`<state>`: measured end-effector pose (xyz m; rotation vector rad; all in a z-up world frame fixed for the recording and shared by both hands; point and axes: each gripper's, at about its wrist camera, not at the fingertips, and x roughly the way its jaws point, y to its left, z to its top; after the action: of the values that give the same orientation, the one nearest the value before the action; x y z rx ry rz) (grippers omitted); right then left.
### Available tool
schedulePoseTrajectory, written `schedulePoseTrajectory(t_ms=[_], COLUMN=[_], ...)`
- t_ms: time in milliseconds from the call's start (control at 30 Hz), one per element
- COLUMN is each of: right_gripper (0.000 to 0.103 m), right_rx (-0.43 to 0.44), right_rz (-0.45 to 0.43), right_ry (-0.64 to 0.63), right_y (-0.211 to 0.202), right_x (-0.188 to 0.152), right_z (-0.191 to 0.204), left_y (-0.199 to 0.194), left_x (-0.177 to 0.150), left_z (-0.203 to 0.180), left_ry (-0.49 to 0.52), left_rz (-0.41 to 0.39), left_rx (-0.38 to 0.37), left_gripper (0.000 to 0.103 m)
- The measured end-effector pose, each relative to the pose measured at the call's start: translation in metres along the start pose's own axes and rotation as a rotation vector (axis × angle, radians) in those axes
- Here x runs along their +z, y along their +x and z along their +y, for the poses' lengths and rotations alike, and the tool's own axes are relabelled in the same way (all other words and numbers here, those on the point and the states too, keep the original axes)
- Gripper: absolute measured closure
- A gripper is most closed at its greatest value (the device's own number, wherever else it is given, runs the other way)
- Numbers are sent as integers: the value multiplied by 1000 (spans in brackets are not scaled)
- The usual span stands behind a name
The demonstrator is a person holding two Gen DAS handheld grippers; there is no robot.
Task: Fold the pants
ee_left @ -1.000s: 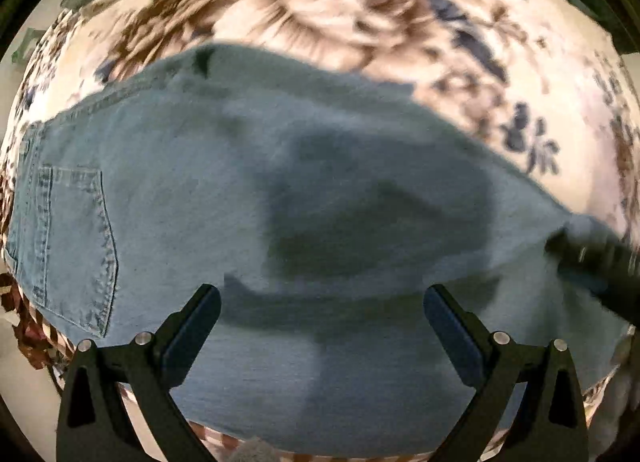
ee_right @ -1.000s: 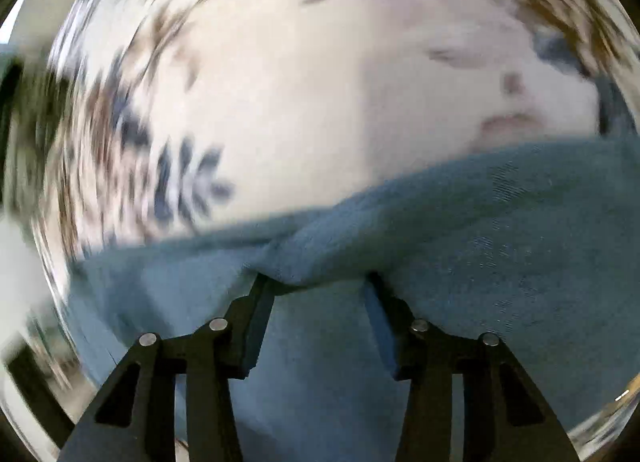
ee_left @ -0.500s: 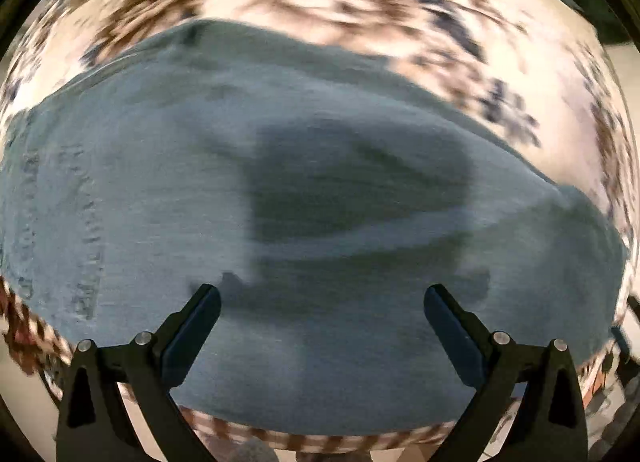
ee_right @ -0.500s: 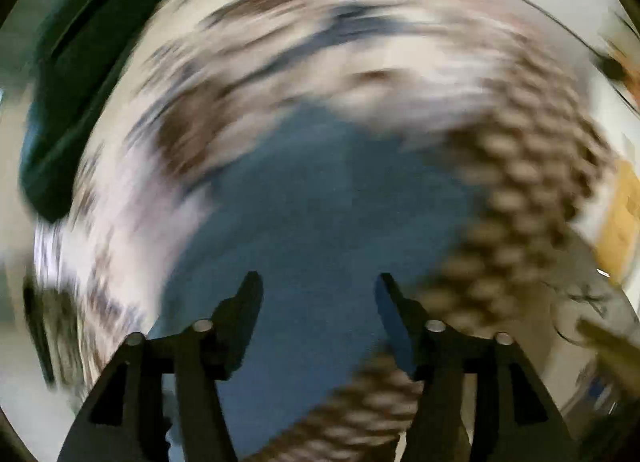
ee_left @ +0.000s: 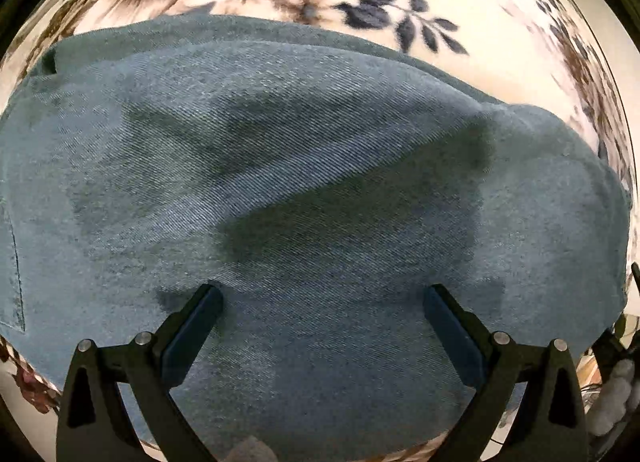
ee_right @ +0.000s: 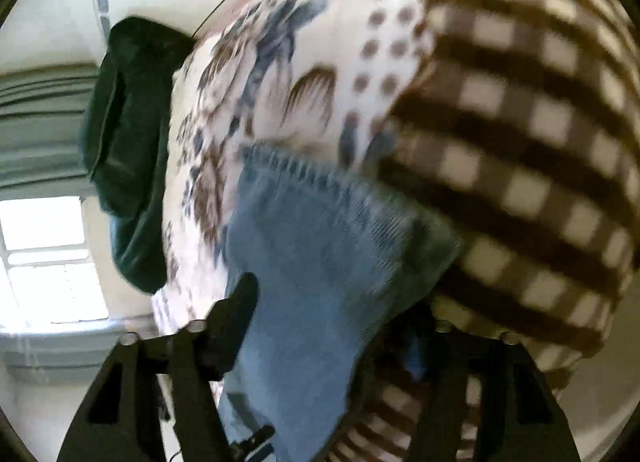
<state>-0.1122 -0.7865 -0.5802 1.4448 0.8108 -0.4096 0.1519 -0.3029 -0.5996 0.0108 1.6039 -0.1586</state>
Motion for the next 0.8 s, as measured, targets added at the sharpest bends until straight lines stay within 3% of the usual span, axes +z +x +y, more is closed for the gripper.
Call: schedulePoseTrajectory(t_ms=[100,167,200,400,500,567,633,700,733,800], right_gripper=[48,71,95,96,94,90,68,68,74,96], right_rx=[-43,-86,-117,-174,-119,-67,-35,4,13,-27], right_rz=[26,20,3,-93,-70,-43,-10,-17,-31,-53], right_ry=[-63,-86,-93,-136,-65,-90,-94,-55,-39,-24], right_y=[18,26,28,10,1,-1,5,18,23,30], right_x=[-12,-14,-12,-15,-12,-12,-7,-1,0,3], right_z=[10,16,18,33,17,15,13,12,12,11], left_y=[15,20,22,24,21,16,17,25,27,39], left_x=[-6,14,16,31,53,56,57,60,60,61], left_z=[14,23,18,-13,2,15,23,32,33,34], left_ry=[-21,-16,-14,-25,-42,-62,-67,-68,-67,-63], left_rz=[4,5,3,43,62,52,50,36,33,20], left_rx=[-9,4,12,25,-6,-41,-40,-50,-49,-23], left_gripper=[0,0,0,0,0,0,0,0,0,0])
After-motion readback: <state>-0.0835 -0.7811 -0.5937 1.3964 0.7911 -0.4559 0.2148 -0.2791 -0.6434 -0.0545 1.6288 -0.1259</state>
